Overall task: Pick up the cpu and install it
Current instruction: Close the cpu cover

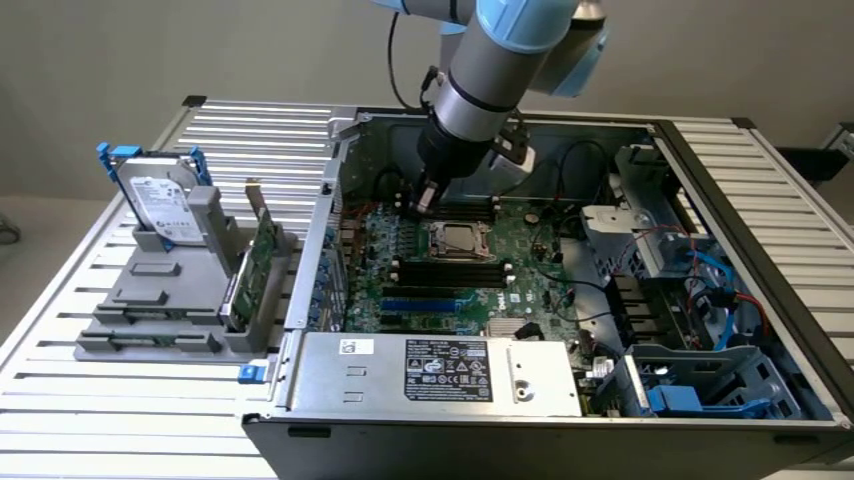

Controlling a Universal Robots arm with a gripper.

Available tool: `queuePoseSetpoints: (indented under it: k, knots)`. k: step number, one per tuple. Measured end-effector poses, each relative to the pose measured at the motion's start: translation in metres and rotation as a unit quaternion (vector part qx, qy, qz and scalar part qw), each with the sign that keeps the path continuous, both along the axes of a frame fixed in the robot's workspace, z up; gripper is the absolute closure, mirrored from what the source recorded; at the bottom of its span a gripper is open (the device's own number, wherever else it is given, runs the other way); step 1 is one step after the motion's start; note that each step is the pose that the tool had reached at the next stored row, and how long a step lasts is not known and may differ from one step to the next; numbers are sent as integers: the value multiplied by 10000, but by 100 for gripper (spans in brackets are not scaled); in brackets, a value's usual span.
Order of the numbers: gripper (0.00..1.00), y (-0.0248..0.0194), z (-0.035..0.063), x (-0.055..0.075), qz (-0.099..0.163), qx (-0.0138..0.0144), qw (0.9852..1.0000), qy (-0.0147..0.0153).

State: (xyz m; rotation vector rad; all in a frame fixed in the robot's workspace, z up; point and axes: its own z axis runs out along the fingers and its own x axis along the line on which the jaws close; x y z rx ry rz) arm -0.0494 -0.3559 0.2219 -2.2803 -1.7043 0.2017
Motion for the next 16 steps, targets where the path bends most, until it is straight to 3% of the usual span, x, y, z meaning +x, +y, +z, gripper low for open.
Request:
queuePoseSetpoints:
  k: [5, 7, 9, 16]
  knots:
    - [89, 0, 0, 0, -311, 9, 9995, 23]
    - [89, -2, 2, 0, -393, 22, 9992, 47]
    - [89, -9, 16, -6, -442, 64, 9990, 74]
    - [89, -64, 68, -37, -514, 148, 9984, 190]
